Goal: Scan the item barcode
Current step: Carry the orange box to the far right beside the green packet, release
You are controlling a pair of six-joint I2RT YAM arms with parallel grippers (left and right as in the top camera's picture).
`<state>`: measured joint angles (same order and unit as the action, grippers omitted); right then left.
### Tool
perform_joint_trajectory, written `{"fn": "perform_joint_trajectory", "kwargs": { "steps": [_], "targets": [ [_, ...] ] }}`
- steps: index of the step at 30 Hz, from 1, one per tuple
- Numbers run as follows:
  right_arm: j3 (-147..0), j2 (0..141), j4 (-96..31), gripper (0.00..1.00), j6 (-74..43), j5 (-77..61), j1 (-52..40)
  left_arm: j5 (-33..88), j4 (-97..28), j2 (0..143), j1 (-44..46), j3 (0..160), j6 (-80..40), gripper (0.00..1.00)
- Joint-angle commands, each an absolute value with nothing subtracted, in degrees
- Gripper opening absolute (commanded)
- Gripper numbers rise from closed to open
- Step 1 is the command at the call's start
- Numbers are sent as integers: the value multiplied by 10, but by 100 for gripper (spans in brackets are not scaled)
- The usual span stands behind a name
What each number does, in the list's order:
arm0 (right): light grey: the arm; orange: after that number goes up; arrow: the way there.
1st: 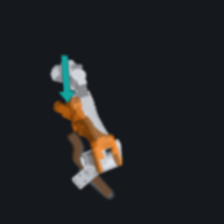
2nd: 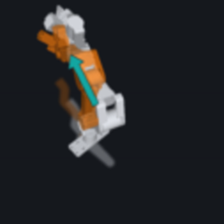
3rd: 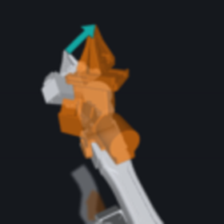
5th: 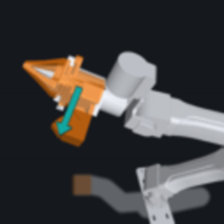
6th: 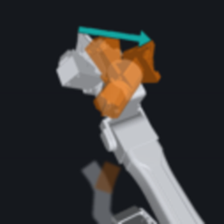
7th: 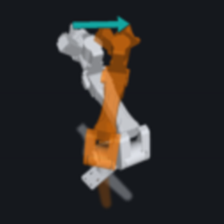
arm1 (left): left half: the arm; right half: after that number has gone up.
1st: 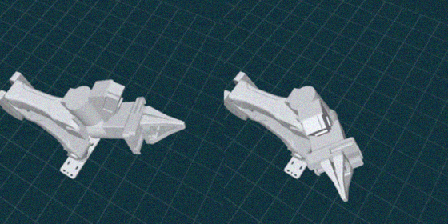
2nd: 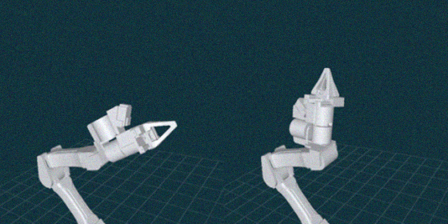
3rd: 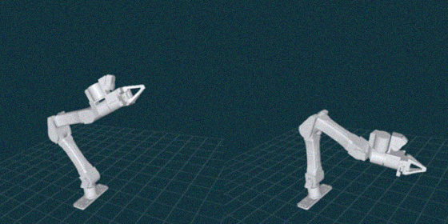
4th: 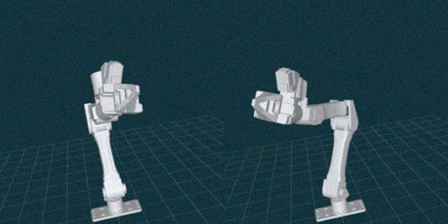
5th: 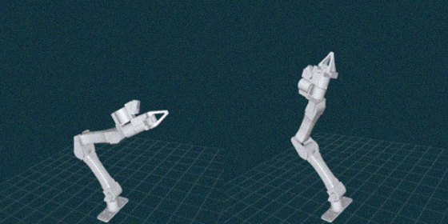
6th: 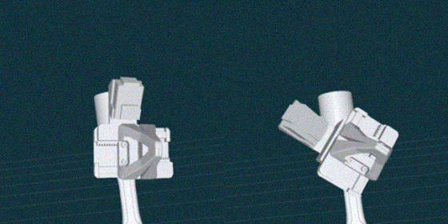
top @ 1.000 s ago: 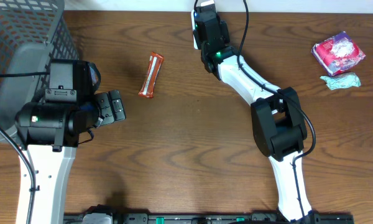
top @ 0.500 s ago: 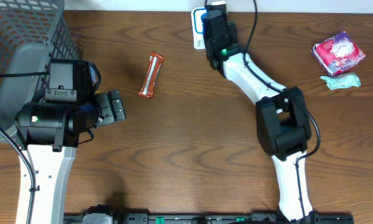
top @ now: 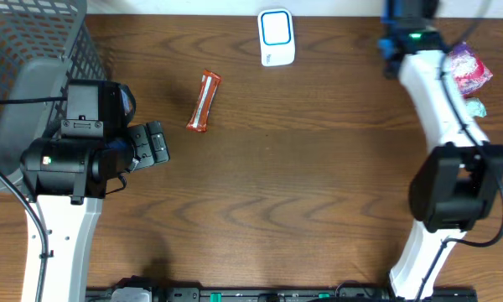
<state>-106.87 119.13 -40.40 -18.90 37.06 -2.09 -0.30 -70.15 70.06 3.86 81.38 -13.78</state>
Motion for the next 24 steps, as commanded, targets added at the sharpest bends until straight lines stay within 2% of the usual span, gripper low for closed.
{"fn": "perform_joint_trajectory", "kwargs": {
  "steps": [1, 4, 12, 24],
  "targets": [
    [-1071, 1188, -460, 2, -304, 399, 41, -4, -703, 700, 38, 816, -145, 98],
    [-1071, 1188, -500, 1, -347, 382, 92, -4, -703, 700, 38, 816, -145, 98],
    [-1062, 1188, -527, 1, -347, 310, 196, -4, -703, 700, 38, 816, -145, 98],
    [-1052, 1233, -523, 1, -312, 248, 262, -4, -703, 700, 38, 816, -145, 98]
  ]
}}
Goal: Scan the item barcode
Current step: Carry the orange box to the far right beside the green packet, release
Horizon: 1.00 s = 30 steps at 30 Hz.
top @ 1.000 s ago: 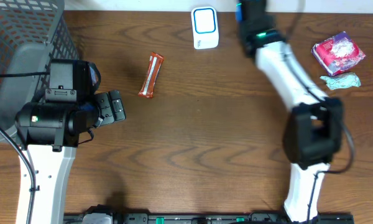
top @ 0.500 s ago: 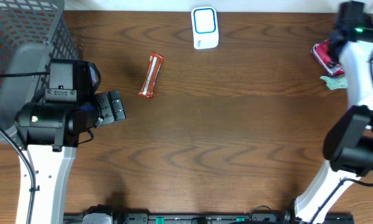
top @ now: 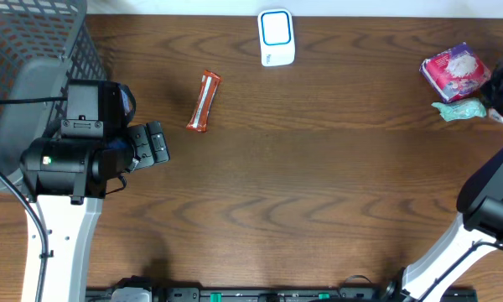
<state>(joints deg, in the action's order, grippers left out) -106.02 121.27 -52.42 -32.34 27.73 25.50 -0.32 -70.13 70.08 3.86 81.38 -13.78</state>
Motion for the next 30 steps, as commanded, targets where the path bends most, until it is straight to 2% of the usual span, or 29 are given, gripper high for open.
{"fn": "perform_joint_trajectory", "kwargs": {
  "steps": [1, 4, 12, 23, 25, 26, 30],
  "targets": [
    [-1052, 1237, -523, 1, -312, 238, 265, -4, -703, 700, 38, 816, -145, 98],
    [-1052, 1242, -523, 1, -316, 216, 267, -4, -703, 700, 38, 816, -145, 98],
    [-1052, 1244, -554, 5, -415, 201, 267, -4, -703, 700, 38, 816, -145, 98],
    [-1052, 1296, -557, 3, -418, 125, 268, -4, -703, 700, 38, 816, -145, 98],
    [-1052, 1298, -553, 36, -417, 125, 268, -4, -703, 700, 38, 816, -145, 98],
    [-1052, 1298, -550, 44, -414, 125, 268, -4, -703, 700, 38, 816, -145, 98],
    [-1056, 1288, -549, 54, -400, 126, 269, -4, -703, 700, 38, 816, -145, 98]
  ]
}}
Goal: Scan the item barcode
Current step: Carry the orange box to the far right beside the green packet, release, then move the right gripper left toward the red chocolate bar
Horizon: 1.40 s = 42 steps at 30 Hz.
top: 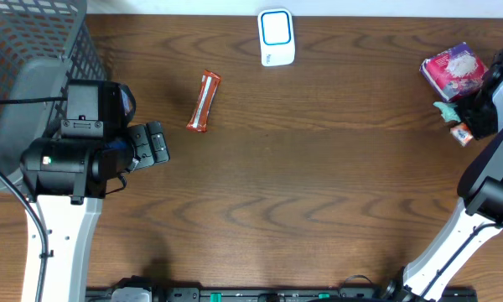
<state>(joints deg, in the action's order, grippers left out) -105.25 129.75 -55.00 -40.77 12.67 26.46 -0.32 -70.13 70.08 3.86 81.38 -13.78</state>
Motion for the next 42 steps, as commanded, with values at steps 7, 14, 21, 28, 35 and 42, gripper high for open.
{"fn": "perform_joint_trajectory", "kwargs": {
  "steps": [7, 14, 21, 28, 35, 42],
  "targets": [
    [-1057, 1227, -549, 66, -400, 125, 270, -4, -703, 700, 38, 816, -145, 98],
    [-1057, 1131, -545, 63, -402, 111, 262, -4, -703, 700, 38, 816, -145, 98],
    [-1057, 1115, -525, 63, -321, -48, 230, -4, -703, 700, 38, 816, -145, 98],
    [-1057, 1115, -501, 68, -245, -141, 159, -4, -703, 700, 38, 816, -145, 98],
    [-1057, 1117, -499, 77, -246, -140, 67, -4, -703, 700, 38, 816, -145, 98],
    [-1057, 1117, -474, 75, -246, -135, -37, -4, -703, 700, 38, 816, -145, 98]
  ]
}}
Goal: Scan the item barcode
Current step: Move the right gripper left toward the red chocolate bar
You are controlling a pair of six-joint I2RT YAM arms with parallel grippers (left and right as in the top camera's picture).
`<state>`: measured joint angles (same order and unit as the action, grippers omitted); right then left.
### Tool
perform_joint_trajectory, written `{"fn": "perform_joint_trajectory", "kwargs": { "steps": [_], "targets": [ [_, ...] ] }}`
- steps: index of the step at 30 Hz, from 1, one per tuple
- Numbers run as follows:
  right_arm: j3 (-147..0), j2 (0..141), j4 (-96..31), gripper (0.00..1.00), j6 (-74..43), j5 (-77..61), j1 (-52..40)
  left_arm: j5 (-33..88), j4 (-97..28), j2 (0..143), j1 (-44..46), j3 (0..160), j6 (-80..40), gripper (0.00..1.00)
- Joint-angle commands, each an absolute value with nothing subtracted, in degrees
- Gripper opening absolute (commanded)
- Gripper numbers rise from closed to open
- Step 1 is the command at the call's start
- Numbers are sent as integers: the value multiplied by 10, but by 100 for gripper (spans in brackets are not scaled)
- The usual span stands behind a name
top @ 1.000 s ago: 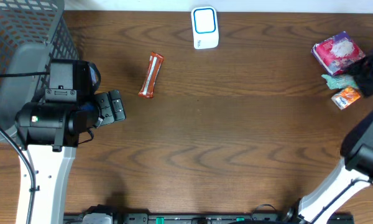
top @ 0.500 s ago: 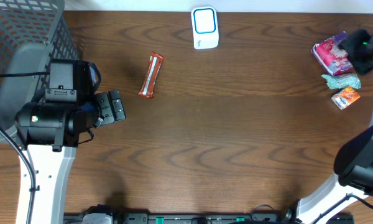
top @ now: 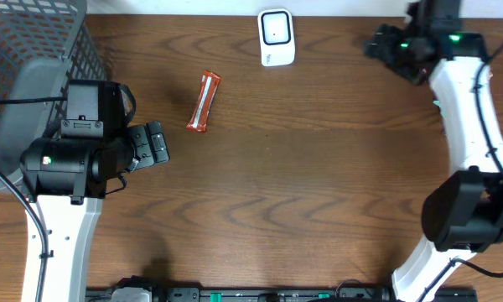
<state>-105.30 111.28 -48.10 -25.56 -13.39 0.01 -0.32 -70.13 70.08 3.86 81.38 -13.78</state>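
Note:
An orange snack bar lies on the brown table left of centre. The white barcode scanner stands at the far edge, its window facing up. My right gripper is at the far right, right of the scanner and pointing left toward it; the overhead view does not show its jaws or anything held. My left gripper rests low at the left, open and empty, a short way below-left of the bar.
A grey mesh basket fills the far left corner behind the left arm. The white right arm runs along the right side and covers the spot where packets lay; a teal scrap peeks out beside it.
The right gripper was at the right edge beside the pink and teal packets; now it is at the far edge right of the scanner. The pink packet is hidden. The scanner's window looks grey instead of blue.
First the right arm reached to the far right corner over the packets. Then it was off the right edge with a pink packet and a teal one showing. Then its gripper sat beside those packets. Now it points at the scanner. Left arm and snack bar never moved.

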Motion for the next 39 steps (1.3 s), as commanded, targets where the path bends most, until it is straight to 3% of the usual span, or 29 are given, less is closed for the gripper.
{"fn": "perform_joint_trajectory", "kwargs": {
  "steps": [1, 9, 23, 33, 39],
  "targets": [
    [-1057, 1117, -470, 75, -246, -132, -51, -4, -703, 700, 38, 816, -145, 98],
    [-1056, 1132, -423, 81, -266, -121, -157, -4, -703, 700, 38, 816, -145, 98],
    [-1056, 1268, -276, 76, -335, -116, -314, -4, -703, 700, 38, 816, -145, 98],
    [-1056, 1310, -219, 75, -404, 49, -405, -4, -703, 700, 38, 816, -145, 98],
    [-1056, 1356, -155, 75, -404, 65, -436, -4, -703, 700, 38, 816, -145, 98]
  ]
}}
